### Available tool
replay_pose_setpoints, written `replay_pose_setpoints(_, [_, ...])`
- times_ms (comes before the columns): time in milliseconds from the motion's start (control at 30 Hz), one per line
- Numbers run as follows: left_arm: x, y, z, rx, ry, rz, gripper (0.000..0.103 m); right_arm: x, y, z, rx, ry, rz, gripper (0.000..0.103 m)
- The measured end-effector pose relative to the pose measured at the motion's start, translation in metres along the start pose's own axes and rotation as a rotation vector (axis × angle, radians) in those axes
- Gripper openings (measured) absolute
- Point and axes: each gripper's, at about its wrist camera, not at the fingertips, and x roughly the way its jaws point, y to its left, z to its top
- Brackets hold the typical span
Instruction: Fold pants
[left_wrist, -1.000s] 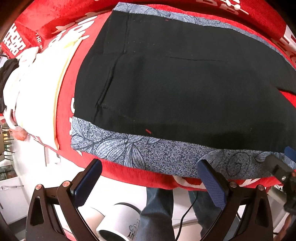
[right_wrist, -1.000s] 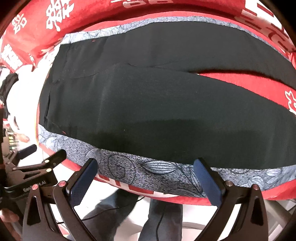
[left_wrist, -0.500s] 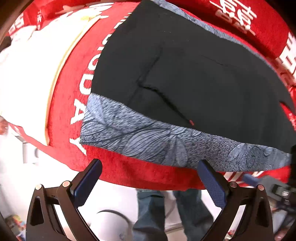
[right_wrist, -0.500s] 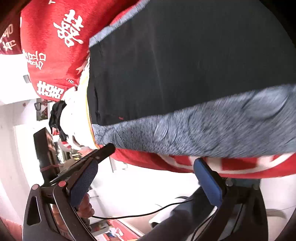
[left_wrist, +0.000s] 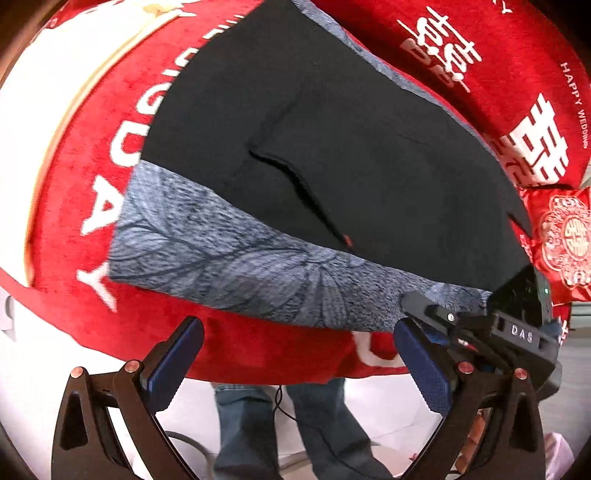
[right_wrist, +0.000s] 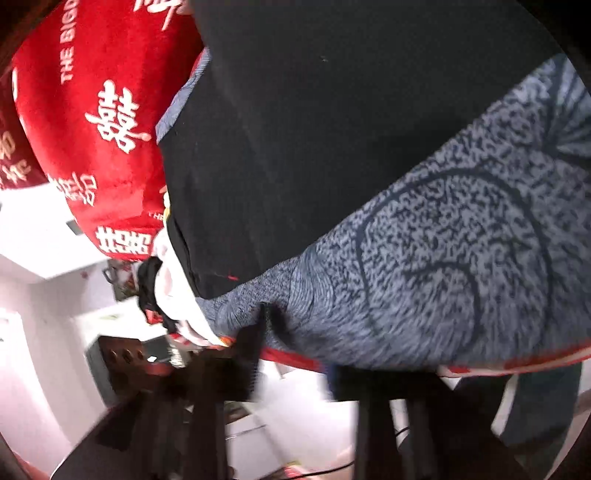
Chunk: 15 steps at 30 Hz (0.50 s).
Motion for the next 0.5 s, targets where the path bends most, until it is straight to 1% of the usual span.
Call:
replay_pose_setpoints(67, [0.0, -0.003, 0.001, -0.018, 0.007, -0.043, 0.103, -0.01, 0.012, 0.001, -0.034, -0.02, 0.038, 0.014])
replay_pose_setpoints(133, [-0.002, -0.004, 0.006, -0.08, 0.0, -0.114, 0.103, -0.021, 0.029, 0.001, -0.072, -0.022, 0.071, 0.014])
replay_pose_setpoints(167, [-0.002, -0.003, 0.01, -0.11, -0.005, -0.137, 0.103, -0.026, 0.037, 0.001, -0.088, -0.02, 0.087, 0.014])
replay_pose_setpoints(200, [-0.001, -0.003, 0.014, -0.14, -0.012, -0.158, 0.103, -0.03, 0.044, 0.002, -0.106, -0.016, 0.098, 0.014])
replay_pose_setpoints(267, [0.001, -0.002, 0.024, -0.2, -0.039, -0.183, 0.103, -0.034, 0.052, 0.001, -0.139, -0.002, 0.094, 0.014])
replay_pose_setpoints(333, [0.003, 0.001, 0.036, -0.245, -0.072, -0.182, 0.091, -0.032, 0.055, -0.002, -0.159, 0.015, 0.069, 0.014])
replay_pose_setpoints(400, [0.01, 0.001, 0.046, -0.252, -0.061, -0.164, 0.06, -0.03, 0.05, -0.001, -0.167, 0.036, 0.043, 0.018])
replay_pose_setpoints(433, [0.016, 0.001, 0.051, -0.24, -0.049, -0.149, 0.052, -0.03, 0.045, -0.002, -0.162, 0.041, 0.035, 0.018])
replay_pose_setpoints(467, [0.018, 0.0, 0.053, -0.219, -0.04, -0.145, 0.039, -0.029, 0.04, -0.002, -0.155, 0.043, 0.017, 0.018])
replay_pose_setpoints(500, [0.019, -0.001, 0.054, -0.197, -0.035, -0.148, 0.038, -0.028, 0.034, -0.001, -0.148, 0.046, -0.012, 0.024])
